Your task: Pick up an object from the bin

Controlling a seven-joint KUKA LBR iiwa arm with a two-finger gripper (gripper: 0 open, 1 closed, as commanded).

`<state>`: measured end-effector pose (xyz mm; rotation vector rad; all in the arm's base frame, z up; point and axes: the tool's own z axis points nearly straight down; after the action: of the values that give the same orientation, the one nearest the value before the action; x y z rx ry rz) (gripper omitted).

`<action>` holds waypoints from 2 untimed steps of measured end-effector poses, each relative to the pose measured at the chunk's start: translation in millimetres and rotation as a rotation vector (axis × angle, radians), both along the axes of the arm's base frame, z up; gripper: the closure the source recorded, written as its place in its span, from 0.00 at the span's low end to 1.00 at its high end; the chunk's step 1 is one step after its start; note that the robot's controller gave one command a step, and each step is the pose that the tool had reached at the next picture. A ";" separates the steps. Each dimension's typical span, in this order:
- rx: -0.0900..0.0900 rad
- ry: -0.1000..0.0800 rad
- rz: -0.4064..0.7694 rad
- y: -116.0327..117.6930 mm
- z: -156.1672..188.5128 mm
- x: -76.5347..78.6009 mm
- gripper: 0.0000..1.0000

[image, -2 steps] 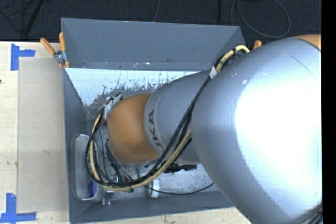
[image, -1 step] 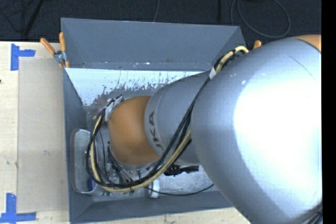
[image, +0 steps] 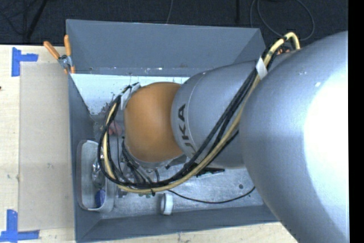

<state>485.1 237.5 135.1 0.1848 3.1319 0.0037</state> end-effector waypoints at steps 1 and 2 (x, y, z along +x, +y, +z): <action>-0.003 0.006 -0.001 -0.6 -4.0 -1.5 0.00; -0.006 0.009 0.009 -44.8 10.2 -15.9 0.00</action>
Offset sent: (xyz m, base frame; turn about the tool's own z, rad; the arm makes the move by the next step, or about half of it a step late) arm 0.0000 0.0000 0.0000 0.0000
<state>469.2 192.8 145.4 0.1705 3.1413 -0.0064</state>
